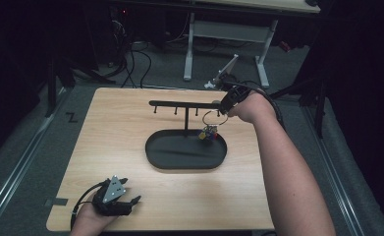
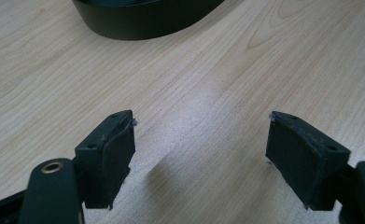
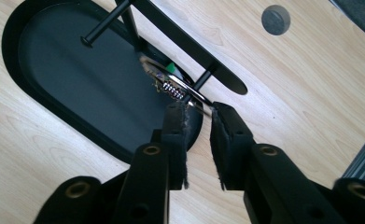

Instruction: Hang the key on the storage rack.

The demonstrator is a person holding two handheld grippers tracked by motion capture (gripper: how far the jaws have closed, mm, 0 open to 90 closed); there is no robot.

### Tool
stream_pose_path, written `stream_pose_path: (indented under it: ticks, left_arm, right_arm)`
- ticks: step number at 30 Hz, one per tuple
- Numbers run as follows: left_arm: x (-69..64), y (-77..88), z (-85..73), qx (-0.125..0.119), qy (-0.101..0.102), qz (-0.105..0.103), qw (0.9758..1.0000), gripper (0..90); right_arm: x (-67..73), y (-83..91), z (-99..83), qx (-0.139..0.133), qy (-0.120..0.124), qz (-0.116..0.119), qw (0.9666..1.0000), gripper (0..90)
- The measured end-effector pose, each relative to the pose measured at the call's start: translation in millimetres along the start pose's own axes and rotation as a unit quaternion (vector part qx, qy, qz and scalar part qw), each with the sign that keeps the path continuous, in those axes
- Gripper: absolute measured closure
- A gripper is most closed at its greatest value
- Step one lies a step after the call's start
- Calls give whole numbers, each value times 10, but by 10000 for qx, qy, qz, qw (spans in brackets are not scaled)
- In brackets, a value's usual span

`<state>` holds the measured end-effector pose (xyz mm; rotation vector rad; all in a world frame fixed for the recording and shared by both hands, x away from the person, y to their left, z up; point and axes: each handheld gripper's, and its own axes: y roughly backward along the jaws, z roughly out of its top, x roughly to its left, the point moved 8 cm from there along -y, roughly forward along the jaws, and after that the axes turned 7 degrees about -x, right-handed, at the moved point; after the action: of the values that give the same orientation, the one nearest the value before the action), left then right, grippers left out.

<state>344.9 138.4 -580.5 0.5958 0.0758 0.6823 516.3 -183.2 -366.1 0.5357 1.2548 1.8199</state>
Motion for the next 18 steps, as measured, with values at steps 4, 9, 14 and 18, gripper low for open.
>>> stream_pose_path:
  ticks: [4, 9, 14, 18]
  left_arm:
    - [-2, -7, 5, 9, -9, -4, 10000, 243]
    - [-3, -19, 9, 27, -24, -12, 10000, 243]
    - [-14, -24, 8, 40, -47, -18, 10000, 242]
    - [-18, -26, 8, 30, -37, -12, 10000, 243]
  right_arm:
    - [-10, 14, -41, -72, -93, -33, 9999, 676]
    - [-6, -18, -116, -166, -285, -33, 9995, 543]
    - [4, -49, -206, -257, -356, -109, 9990, 412]
    - [18, -64, -279, -353, -384, -97, 9986, 347]
